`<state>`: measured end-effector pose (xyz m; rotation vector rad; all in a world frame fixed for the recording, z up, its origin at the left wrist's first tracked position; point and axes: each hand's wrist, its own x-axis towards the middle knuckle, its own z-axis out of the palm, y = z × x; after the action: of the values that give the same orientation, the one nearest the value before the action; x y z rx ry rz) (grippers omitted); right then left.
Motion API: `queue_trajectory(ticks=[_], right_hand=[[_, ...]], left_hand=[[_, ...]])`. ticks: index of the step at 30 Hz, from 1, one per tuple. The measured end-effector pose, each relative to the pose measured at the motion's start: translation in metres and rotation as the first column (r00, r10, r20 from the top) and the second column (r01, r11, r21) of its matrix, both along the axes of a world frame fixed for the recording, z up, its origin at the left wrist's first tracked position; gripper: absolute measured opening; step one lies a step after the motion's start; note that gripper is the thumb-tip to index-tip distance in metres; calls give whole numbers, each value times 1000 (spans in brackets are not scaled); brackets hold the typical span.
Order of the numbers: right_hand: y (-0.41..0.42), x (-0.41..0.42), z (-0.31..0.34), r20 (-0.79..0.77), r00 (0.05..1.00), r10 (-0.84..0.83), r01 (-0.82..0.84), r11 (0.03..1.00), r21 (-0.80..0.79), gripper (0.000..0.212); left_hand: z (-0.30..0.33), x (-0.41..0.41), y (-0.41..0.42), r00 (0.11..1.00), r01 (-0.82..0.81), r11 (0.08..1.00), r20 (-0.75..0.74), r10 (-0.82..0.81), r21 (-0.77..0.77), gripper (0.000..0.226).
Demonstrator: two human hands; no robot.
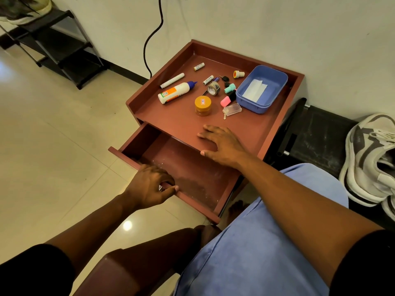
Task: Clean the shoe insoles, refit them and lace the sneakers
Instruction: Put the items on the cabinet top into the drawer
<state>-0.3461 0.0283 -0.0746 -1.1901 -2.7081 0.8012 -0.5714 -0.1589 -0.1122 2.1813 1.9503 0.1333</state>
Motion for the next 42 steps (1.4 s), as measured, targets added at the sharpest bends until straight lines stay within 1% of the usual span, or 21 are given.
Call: queue_trajectory(ticks=[7,10,12,14,16,17,19,21,23,26,28,30,34,37,40,42], right_hand=[[1,1,-1,9,1000,3,-3,1000,11,65],[1,0,-1,8,1000,6,-6,1000,19,66],[2,0,0,14,1000,6,-6,1000,24,65],[2,-1,2,20,1000,5,-6,999,32,64],[2,-2,5,-20,1000,-16,17,999,40,58],[2,-2,7,-56,998,-42,45,997,57,54],[4,-2,13,-117,986,-120,138,978,157,45],[11,-1,18,-149,965,-216,249,932,263,38],[23,1,20,-146,949,-281,314,891,327,37],[42,5,20,-100,944,-315,330,873,359,45],[50,5,22,-84,940,-331,338,867,366,51],[54,3,22,-62,938,-340,337,861,381,56],[62,1,22,-26,943,-332,317,872,374,51],[65,2,21,1,941,-339,318,885,340,48],[69,1,18,20,942,-335,308,886,348,49],[73,0,15,44,942,-332,298,892,341,51]], left_hand=[[0,-2,6,1000,-16,1000,22,16,3,50],[2,-3,10,1000,-5,999,22,6,-46,49],[4,-3,16,999,3,997,47,1,-74,49],[8,-2,22,994,-22,996,102,31,-82,46],[13,1,31,988,-60,998,144,64,-37,42],[16,3,36,985,-73,997,155,70,12,41],[23,9,50,983,-87,988,170,64,129,41],[32,16,68,979,-96,973,195,54,211,42],[43,23,88,973,-113,963,224,57,246,35],[51,31,119,961,-183,949,251,118,256,20],[51,35,136,944,-263,936,263,199,235,26],[50,39,153,926,-318,921,280,252,224,39],[48,44,184,909,-366,904,294,296,222,60],[46,47,202,910,-369,904,283,303,218,64],[41,51,214,920,-358,903,253,298,239,63],[35,52,219,910,-380,896,264,319,228,63]])
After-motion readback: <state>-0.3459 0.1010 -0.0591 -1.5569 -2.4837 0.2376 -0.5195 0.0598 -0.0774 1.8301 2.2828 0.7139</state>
